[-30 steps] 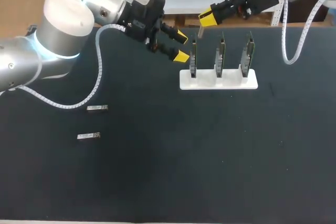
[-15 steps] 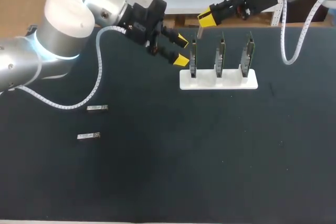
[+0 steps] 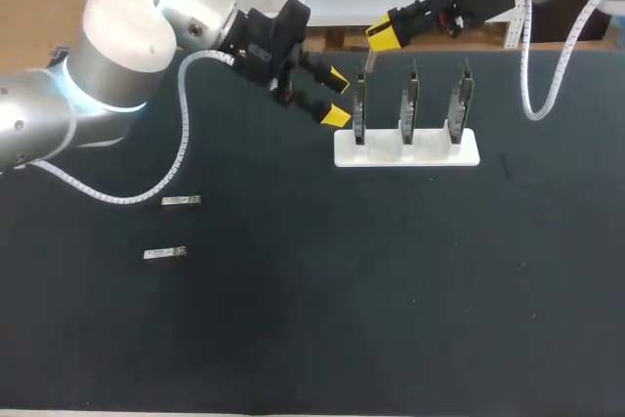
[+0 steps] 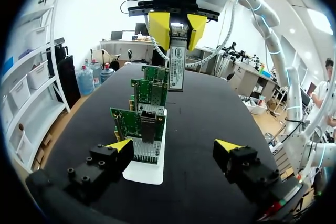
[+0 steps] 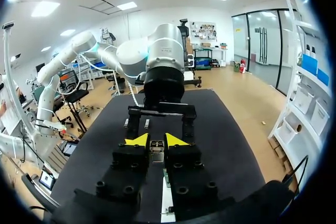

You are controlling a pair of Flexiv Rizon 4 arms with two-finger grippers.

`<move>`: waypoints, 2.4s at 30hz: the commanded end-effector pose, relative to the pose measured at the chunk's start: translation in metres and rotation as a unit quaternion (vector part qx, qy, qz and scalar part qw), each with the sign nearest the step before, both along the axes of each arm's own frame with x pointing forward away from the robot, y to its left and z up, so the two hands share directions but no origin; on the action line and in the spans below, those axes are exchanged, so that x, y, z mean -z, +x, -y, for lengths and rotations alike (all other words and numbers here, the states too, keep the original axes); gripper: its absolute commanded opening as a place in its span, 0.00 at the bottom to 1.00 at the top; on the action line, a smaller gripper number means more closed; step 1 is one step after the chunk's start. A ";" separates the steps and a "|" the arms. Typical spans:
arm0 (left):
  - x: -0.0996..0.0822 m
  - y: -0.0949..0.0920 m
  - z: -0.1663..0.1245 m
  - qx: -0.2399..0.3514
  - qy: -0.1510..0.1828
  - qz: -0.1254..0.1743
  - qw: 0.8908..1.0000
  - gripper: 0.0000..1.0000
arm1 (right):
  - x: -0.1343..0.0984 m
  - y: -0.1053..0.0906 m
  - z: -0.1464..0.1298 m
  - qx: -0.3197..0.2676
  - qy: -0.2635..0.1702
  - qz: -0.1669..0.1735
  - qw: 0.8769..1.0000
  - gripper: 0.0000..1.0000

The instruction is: Pick up the optical module with the left hand, and insert it into the network port with the right hand.

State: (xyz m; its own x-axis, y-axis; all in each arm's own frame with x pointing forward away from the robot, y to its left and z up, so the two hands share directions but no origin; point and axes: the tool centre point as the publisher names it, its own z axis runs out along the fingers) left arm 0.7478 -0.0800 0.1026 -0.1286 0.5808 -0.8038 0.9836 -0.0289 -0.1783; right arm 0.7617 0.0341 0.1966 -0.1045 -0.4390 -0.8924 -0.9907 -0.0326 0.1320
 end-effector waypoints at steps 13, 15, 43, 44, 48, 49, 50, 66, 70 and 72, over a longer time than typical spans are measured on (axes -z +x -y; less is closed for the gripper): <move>0.002 -0.002 0.000 -0.003 0.010 0.003 1.000 1.00 | -0.001 -0.004 0.000 -0.002 -0.004 0.003 1.000 0.00; 0.003 -0.002 0.001 -0.004 0.013 0.003 1.000 1.00 | -0.001 -0.004 0.000 -0.001 -0.004 0.003 1.000 0.00; 0.003 -0.002 0.001 -0.010 0.016 0.006 1.000 1.00 | 0.000 0.005 -0.007 -0.023 -0.044 0.058 0.997 0.00; 0.003 -0.002 0.001 -0.010 0.016 0.006 1.000 1.00 | 0.001 0.005 -0.008 -0.023 -0.046 0.061 0.997 0.00; 0.003 -0.002 0.001 -0.010 0.016 0.006 1.000 1.00 | 0.003 0.006 -0.010 -0.023 -0.049 0.068 0.996 0.00; 0.003 -0.002 0.001 -0.010 0.016 0.006 1.000 1.00 | 0.004 0.006 -0.010 -0.022 -0.049 0.069 0.996 0.00; 0.003 -0.002 0.001 -0.010 0.016 0.006 1.000 1.00 | 0.005 0.007 -0.011 -0.020 -0.051 0.070 0.996 0.00; 0.003 -0.002 0.001 -0.010 0.016 0.006 1.000 1.00 | 0.017 0.014 -0.009 -0.022 -0.065 0.090 0.994 0.00; 0.003 -0.002 0.001 -0.010 0.016 0.006 1.000 1.00 | 0.017 0.017 -0.008 -0.019 -0.063 0.093 0.993 0.00; 0.003 -0.002 0.001 -0.010 0.016 0.006 1.000 1.00 | 0.018 0.018 -0.008 -0.012 -0.063 0.098 0.993 0.00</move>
